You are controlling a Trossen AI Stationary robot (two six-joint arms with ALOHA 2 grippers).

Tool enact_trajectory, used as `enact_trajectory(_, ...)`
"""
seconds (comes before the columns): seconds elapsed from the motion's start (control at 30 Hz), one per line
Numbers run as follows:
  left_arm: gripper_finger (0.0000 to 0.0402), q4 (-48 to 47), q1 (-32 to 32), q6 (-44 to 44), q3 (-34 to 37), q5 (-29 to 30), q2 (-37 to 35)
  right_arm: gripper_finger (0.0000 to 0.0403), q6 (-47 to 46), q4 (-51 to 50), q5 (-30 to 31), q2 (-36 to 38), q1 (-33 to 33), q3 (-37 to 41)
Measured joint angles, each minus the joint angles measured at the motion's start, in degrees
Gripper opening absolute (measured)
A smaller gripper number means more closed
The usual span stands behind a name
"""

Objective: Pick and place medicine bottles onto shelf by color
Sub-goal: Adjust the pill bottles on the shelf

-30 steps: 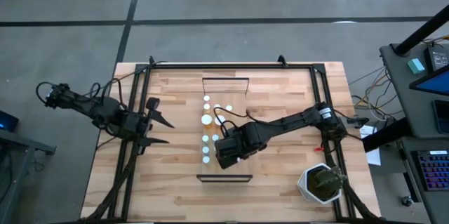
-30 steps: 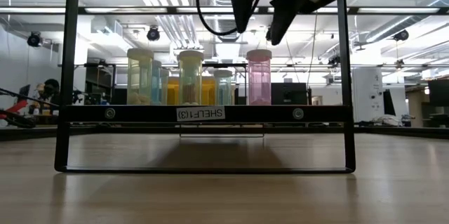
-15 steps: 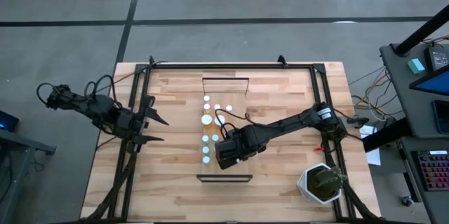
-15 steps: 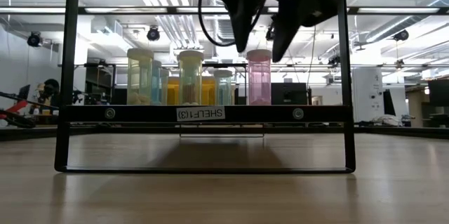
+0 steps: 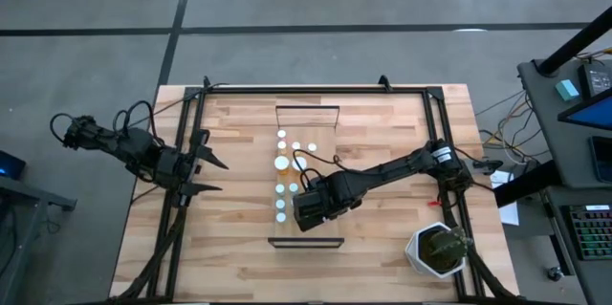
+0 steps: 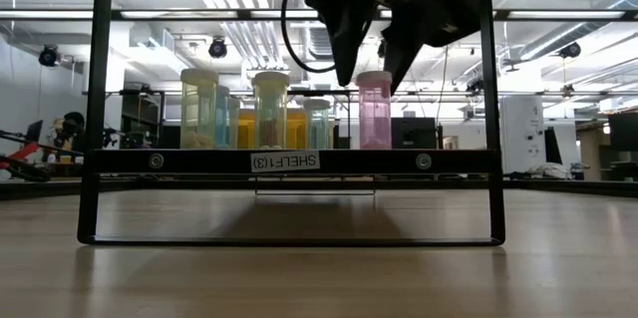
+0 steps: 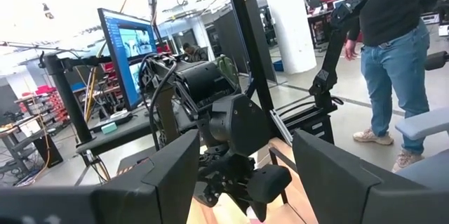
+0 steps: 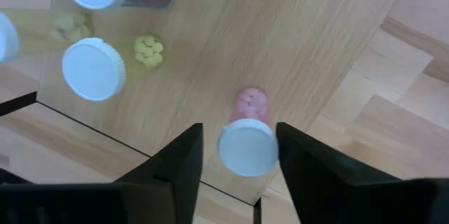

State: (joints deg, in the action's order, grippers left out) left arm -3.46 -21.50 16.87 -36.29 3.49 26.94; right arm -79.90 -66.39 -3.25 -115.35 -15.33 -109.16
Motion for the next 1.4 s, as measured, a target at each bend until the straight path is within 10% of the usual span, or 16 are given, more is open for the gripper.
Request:
enact_trajectory(0.27, 0.0212, 0.0, 0.0, 0.0, 0.0, 0.0, 0.1, 0.0109, 0.0, 0.1, -1.2, 0.0, 0.0, 0.0)
enact_trajectory(1.4, 0.0212, 0.1, 0.0, -0.2, 0.1, 0.0, 0.3, 0.0107, 4.0, 15.5, -7.7, -1.2, 1.6, -3.1)
